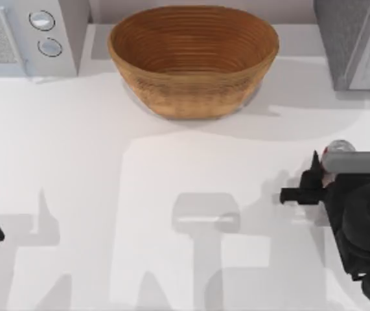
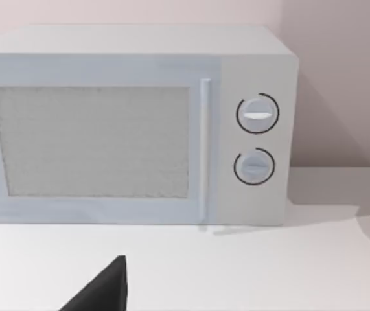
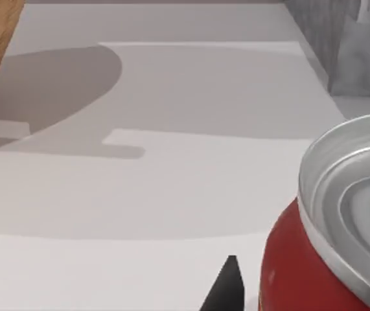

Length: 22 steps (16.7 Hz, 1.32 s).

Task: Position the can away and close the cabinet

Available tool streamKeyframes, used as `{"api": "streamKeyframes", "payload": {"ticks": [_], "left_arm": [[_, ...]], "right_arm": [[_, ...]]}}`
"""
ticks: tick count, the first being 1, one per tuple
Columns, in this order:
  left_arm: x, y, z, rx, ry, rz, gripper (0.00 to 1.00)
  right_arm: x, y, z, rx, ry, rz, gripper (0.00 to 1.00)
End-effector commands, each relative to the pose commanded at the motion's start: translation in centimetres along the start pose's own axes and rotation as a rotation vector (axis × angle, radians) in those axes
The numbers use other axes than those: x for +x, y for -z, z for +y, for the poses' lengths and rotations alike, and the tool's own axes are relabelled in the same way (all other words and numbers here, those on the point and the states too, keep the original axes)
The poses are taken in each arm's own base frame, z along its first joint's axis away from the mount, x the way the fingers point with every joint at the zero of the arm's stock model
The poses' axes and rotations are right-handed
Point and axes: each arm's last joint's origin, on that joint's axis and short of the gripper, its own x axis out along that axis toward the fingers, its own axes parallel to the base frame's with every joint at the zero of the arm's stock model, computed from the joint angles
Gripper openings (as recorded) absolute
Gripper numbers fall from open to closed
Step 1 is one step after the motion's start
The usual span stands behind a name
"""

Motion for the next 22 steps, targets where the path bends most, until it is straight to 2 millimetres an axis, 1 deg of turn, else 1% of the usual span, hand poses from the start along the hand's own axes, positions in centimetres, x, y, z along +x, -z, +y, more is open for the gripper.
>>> {"api": "streamKeyframes", "payload": {"ticks": [3, 4, 14, 16, 18, 22], "left_arm": [[0.0, 0.0, 0.0, 0.0, 0.0, 0.0, 1.0], [0.0, 0.0, 0.0, 0.0, 0.0, 0.0, 1.0], [0.0, 0.0, 0.0, 0.0, 0.0, 0.0, 1.0], [0.0, 0.0, 0.0, 0.0, 0.0, 0.0, 1.0], [0.0, 0.0, 0.0, 0.0, 0.0, 0.0, 1.0], [0.0, 0.0, 0.0, 0.0, 0.0, 0.0, 1.0]], "right_arm": [[0.0, 0.0, 0.0, 0.0, 0.0, 0.0, 0.02], [0.0, 0.0, 0.0, 0.0, 0.0, 0.0, 0.0], [0.0, -0.3, 0.1, 0.002, -0.001, -0.002, 0.0], [0.2, -1.2, 0.2, 0.003, -0.002, -0.007, 0.0], [0.4, -2.6, 0.4, 0.0, 0.0, -0.005, 0.0], [0.2, -6.4, 0.7, -0.006, 0.005, 0.002, 0.0]]}}
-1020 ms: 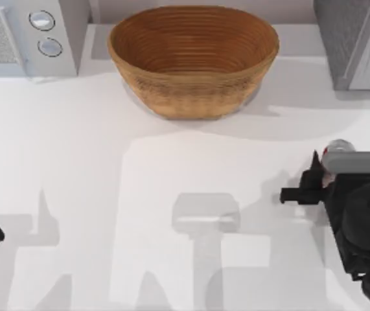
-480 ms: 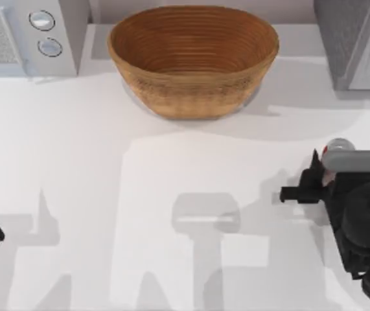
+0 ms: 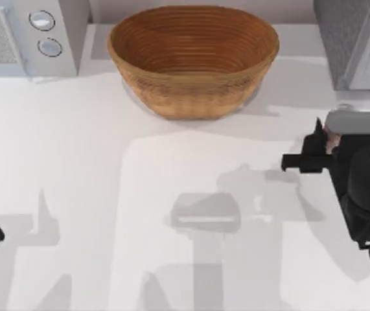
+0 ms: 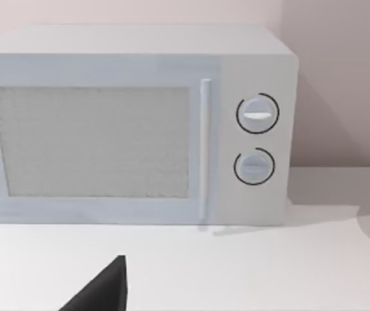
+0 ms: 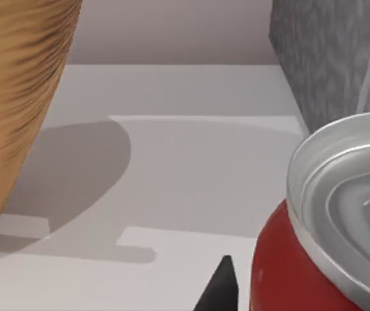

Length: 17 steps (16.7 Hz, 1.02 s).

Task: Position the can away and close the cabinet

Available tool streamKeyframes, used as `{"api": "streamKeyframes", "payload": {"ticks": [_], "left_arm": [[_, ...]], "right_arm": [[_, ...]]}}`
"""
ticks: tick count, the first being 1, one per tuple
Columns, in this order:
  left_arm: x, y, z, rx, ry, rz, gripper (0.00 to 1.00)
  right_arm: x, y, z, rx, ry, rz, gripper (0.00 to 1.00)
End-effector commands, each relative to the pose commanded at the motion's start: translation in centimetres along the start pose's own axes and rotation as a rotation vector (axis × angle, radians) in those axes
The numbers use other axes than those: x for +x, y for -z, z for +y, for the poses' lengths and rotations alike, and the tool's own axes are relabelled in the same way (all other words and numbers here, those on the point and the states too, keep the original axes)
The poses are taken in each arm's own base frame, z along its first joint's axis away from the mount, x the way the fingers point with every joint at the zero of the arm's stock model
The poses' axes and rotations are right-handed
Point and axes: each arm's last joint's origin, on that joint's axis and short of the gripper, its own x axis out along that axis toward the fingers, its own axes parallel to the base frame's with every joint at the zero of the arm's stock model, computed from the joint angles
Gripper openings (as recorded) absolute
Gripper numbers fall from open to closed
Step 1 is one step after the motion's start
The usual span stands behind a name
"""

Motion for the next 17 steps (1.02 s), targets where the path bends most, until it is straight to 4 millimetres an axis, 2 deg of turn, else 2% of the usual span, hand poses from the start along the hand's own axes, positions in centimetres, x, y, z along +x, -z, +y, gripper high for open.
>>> {"api": "streamKeyframes", "payload": {"ticks": [5, 8, 10, 17], "left_arm": [[0.0, 0.0, 0.0, 0.0, 0.0, 0.0, 1.0], [0.0, 0.0, 0.0, 0.0, 0.0, 0.0, 1.0], [0.0, 0.0, 0.0, 0.0, 0.0, 0.0, 1.0], [0.0, 0.0, 0.0, 0.0, 0.0, 0.0, 1.0]], "right_arm": [[-1.6, -5.3, -0.3, -0.005, -0.001, 0.013, 0.0], [-2.7, -7.6, -0.6, 0.003, -0.004, 0.004, 0.0], [-3.1, -8.3, -0.7, 0.006, -0.005, -0.001, 0.0], [-3.5, -8.6, -1.2, 0.011, -0.01, -0.007, 0.0]]}}
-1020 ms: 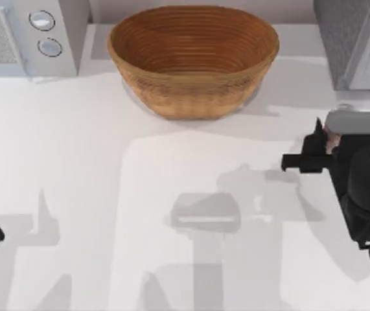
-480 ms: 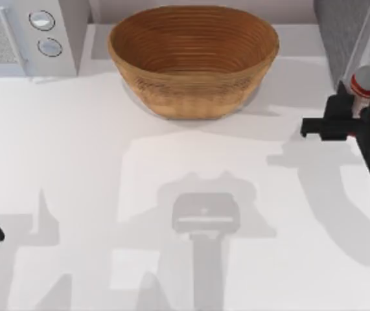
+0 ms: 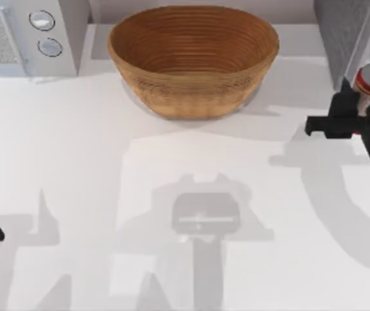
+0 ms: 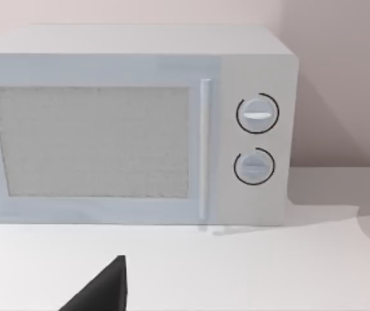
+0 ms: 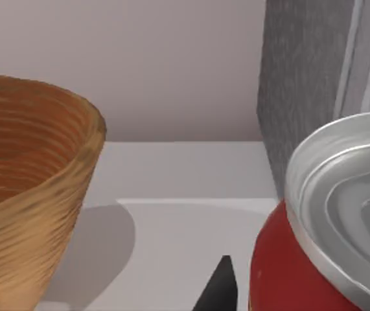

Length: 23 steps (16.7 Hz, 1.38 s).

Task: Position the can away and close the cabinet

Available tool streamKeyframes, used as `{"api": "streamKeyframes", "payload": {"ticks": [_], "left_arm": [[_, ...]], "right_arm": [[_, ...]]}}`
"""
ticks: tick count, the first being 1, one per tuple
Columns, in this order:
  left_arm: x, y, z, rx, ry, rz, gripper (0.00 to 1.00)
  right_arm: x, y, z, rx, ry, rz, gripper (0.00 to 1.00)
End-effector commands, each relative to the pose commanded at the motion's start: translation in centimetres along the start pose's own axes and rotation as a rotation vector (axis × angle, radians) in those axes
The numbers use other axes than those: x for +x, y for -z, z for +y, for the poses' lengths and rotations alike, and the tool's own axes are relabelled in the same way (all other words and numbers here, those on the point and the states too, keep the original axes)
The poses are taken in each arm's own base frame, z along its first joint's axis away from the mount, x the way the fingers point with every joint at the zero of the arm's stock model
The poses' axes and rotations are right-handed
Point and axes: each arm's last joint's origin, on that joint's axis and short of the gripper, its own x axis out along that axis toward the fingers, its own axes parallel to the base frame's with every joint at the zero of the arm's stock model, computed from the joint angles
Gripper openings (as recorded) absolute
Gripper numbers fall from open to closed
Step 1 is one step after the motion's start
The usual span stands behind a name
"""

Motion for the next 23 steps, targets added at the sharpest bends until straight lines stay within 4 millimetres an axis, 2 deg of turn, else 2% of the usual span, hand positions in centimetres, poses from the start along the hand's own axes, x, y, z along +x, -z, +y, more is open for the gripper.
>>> {"api": "streamKeyframes", "payload": {"ticks": [4, 9, 13, 16, 20, 23], "left_arm": [[0.0, 0.0, 0.0, 0.0, 0.0, 0.0, 1.0], [0.0, 0.0, 0.0, 0.0, 0.0, 0.0, 1.0], [0.0, 0.0, 0.0, 0.0, 0.0, 0.0, 1.0], [0.0, 0.0, 0.0, 0.0, 0.0, 0.0, 1.0], [0.0, 0.0, 0.0, 0.0, 0.0, 0.0, 1.0], [0.0, 0.0, 0.0, 0.0, 0.0, 0.0, 1.0]], "right_arm": [[-2.2, -1.3, -2.3, 0.013, -0.015, -0.037, 0.0], [-6.8, -1.4, -6.6, 0.021, -0.013, -0.092, 0.0], [-10.3, 0.5, -9.3, 0.017, -0.006, -0.134, 0.0], [-11.9, 2.5, -10.4, 0.008, -0.004, -0.159, 0.0], [-12.8, 4.6, -11.2, -0.004, -0.005, -0.183, 0.0], [-13.0, 5.2, -11.4, -0.008, -0.005, -0.189, 0.0]]}}
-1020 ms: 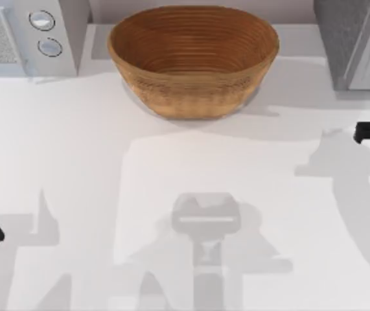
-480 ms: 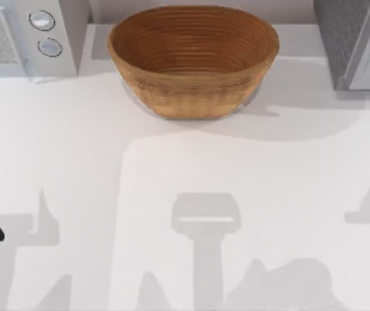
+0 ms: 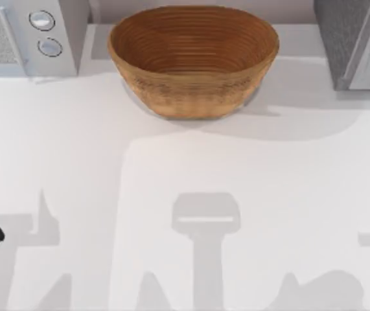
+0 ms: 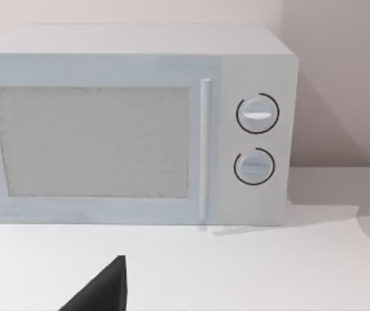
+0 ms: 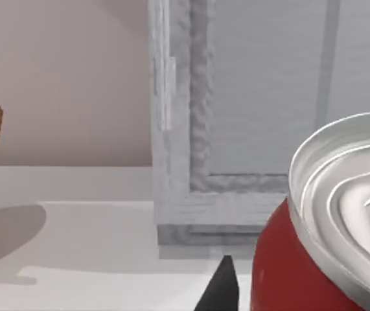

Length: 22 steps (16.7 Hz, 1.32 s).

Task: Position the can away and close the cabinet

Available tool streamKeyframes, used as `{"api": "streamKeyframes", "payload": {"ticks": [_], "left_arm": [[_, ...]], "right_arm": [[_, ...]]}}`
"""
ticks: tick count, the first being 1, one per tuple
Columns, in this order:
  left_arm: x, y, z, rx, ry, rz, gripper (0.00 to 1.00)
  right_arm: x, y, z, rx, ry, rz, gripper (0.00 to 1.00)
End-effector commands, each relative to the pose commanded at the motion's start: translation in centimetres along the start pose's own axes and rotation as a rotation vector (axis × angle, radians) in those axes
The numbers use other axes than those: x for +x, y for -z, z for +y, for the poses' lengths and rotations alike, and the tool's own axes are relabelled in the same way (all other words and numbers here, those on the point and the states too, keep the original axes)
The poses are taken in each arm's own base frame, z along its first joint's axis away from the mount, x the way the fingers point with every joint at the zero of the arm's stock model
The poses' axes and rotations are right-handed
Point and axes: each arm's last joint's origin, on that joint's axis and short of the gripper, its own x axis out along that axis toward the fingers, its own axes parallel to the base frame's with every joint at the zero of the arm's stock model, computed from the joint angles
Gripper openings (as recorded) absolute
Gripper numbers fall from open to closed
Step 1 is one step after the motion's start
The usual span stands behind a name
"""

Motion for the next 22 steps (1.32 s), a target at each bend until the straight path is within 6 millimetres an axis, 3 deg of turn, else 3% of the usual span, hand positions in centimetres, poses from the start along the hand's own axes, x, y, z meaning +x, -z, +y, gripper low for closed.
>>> {"api": "streamKeyframes", "payload": {"ticks": [6, 9, 12, 15, 22], "left_arm": [[0.0, 0.0, 0.0, 0.0, 0.0, 0.0, 1.0], [0.0, 0.0, 0.0, 0.0, 0.0, 0.0, 1.0], [0.0, 0.0, 0.0, 0.0, 0.0, 0.0, 1.0], [0.0, 0.0, 0.0, 0.0, 0.0, 0.0, 1.0], [0.0, 0.0, 0.0, 0.0, 0.0, 0.0, 1.0]], "right_arm": [[0.0, -0.3, 0.1, 0.002, -0.003, 0.0, 0.0], [0.0, -2.8, 0.2, 0.002, -0.012, 0.007, 0.0], [0.4, -7.4, 0.5, -0.001, -0.017, 0.015, 0.0], [1.6, -13.4, 0.8, -0.004, -0.015, 0.024, 0.0], [7.9, -27.3, 2.4, -0.006, 0.001, 0.02, 0.0]]}}
